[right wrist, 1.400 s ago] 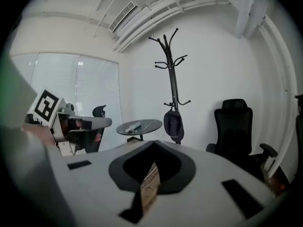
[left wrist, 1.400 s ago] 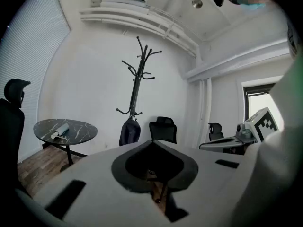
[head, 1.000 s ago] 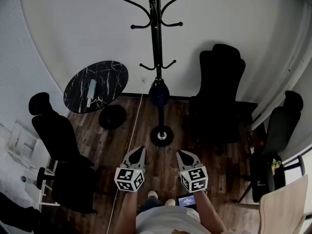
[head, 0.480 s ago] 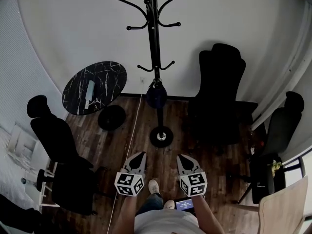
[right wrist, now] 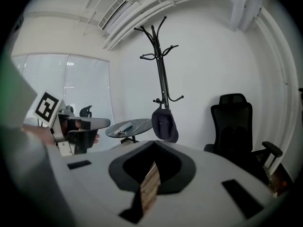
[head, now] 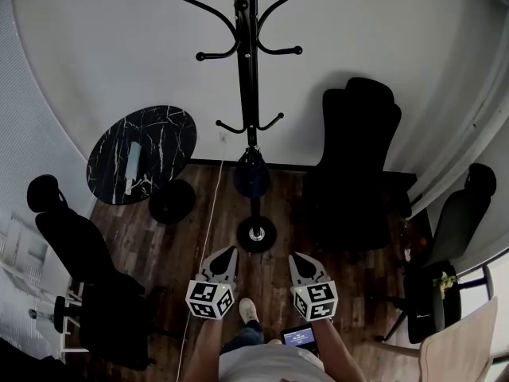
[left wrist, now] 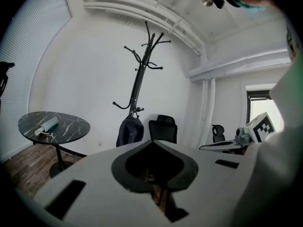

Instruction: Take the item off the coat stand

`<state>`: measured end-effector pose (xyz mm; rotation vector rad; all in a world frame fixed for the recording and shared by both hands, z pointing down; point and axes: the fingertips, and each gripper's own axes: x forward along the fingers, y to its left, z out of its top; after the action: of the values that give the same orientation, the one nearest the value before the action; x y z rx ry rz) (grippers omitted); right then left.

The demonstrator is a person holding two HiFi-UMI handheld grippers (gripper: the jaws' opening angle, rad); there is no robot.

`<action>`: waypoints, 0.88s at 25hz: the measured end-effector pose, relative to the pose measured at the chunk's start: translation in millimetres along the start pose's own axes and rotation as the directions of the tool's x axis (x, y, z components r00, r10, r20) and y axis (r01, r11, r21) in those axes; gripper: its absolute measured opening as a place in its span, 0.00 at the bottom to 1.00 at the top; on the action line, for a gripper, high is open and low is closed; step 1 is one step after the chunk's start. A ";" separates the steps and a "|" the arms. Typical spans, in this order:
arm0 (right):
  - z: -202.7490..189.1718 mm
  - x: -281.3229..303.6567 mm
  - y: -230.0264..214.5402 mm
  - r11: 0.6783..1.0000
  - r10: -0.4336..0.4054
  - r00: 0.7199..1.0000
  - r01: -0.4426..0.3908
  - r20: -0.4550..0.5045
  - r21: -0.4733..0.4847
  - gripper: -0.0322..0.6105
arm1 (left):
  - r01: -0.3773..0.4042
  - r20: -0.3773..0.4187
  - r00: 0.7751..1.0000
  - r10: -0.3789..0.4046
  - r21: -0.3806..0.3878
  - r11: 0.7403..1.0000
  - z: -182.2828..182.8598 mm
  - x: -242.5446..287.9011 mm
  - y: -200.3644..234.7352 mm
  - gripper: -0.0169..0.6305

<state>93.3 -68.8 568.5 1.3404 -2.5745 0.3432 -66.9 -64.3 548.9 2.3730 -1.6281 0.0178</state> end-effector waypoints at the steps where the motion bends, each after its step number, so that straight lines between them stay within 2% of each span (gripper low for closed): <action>1: 3.0 10.3 -2.8 1.000 -0.001 1.000 0.001 -0.004 0.001 0.07 | 0.000 0.001 1.000 0.000 -0.001 1.000 4.5 9.0 8.1 0.06; 12: 35.6 114.2 -10.1 1.000 -0.015 1.000 0.015 -0.013 0.005 0.07 | 0.033 0.017 0.999 -0.033 0.012 0.999 44.4 83.7 89.5 0.06; 17: 47.0 133.8 -10.5 0.998 -0.058 0.998 0.057 0.024 0.035 0.07 | 0.059 0.015 0.998 -0.059 0.009 0.998 44.6 103.8 116.4 0.06; 22: 50.4 135.4 -27.0 0.992 -0.120 0.992 0.118 0.029 0.050 0.07 | 0.089 0.017 0.996 -0.089 0.015 0.996 48.8 113.4 115.9 0.06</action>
<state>35.3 -203.7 563.7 1.5202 -2.5119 0.3672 -138.0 -217.9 543.8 2.4610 -1.5328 -0.0092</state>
